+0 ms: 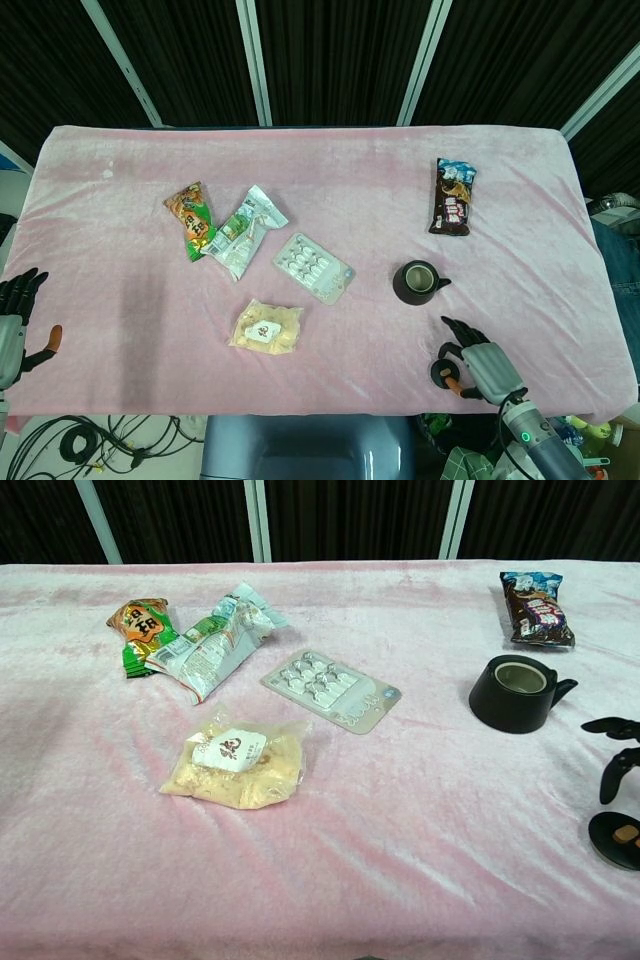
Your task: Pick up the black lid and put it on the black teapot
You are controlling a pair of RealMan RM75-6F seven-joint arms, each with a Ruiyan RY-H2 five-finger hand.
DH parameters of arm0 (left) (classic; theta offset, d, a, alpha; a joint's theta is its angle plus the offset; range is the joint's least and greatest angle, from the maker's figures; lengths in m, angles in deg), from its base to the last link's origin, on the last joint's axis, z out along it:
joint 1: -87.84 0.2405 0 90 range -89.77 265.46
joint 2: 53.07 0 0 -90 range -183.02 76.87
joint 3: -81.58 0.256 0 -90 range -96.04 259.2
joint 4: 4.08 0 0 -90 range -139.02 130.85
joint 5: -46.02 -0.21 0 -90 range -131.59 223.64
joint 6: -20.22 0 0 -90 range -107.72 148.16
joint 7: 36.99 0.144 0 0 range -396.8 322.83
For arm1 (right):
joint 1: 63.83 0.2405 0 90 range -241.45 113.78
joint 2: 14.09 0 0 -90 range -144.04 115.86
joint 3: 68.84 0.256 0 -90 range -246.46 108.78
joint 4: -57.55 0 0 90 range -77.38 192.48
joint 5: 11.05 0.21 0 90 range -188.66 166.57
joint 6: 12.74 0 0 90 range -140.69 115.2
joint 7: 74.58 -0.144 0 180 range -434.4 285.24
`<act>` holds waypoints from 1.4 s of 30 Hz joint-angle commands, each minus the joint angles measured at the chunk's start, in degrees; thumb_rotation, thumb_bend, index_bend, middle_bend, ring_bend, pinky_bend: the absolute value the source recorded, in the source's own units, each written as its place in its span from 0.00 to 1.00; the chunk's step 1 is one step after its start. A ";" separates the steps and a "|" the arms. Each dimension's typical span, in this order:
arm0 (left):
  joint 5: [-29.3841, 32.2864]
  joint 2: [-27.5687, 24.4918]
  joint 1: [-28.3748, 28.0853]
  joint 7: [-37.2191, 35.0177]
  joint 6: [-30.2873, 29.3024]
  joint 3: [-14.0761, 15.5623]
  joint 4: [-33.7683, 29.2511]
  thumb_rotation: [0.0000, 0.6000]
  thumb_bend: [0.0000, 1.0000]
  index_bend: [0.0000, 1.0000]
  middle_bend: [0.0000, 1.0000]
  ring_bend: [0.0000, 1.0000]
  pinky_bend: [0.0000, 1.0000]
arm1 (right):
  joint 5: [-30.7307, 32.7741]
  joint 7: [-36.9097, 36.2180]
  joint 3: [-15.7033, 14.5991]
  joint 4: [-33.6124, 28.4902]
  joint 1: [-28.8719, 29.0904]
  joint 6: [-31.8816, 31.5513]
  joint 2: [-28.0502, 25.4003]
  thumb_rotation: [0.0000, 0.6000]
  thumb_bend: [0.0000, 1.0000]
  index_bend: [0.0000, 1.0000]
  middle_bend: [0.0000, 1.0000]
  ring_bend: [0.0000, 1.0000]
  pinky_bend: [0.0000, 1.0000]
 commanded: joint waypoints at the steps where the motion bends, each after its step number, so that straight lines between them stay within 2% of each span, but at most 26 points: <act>1: -0.04 0.02 -0.03 0.06 0.04 0.01 0.02 1.00 0.44 0.08 0.02 0.00 0.01 | -0.11 -0.08 -0.05 0.42 0.04 0.24 0.39 1.00 0.24 0.43 0.00 0.05 0.16; 14: -0.05 -0.03 0.00 -0.03 -0.01 0.01 0.03 1.00 0.44 0.08 0.02 0.00 0.01 | 0.03 -0.62 0.40 1.76 0.27 0.83 1.60 1.00 0.25 0.51 0.00 0.05 0.16; 23: -0.04 0.04 -0.01 0.13 0.00 0.01 0.05 1.00 0.44 0.08 0.02 0.00 0.01 | -0.05 -1.16 0.51 2.53 0.34 0.97 1.82 1.00 0.30 0.53 0.00 0.05 0.16; 42: 0.22 0.09 -0.02 0.34 0.15 0.00 -0.04 1.00 0.44 0.08 0.02 0.00 0.01 | 0.33 -1.98 0.35 3.15 0.26 1.54 1.28 1.00 0.30 0.53 0.00 0.05 0.16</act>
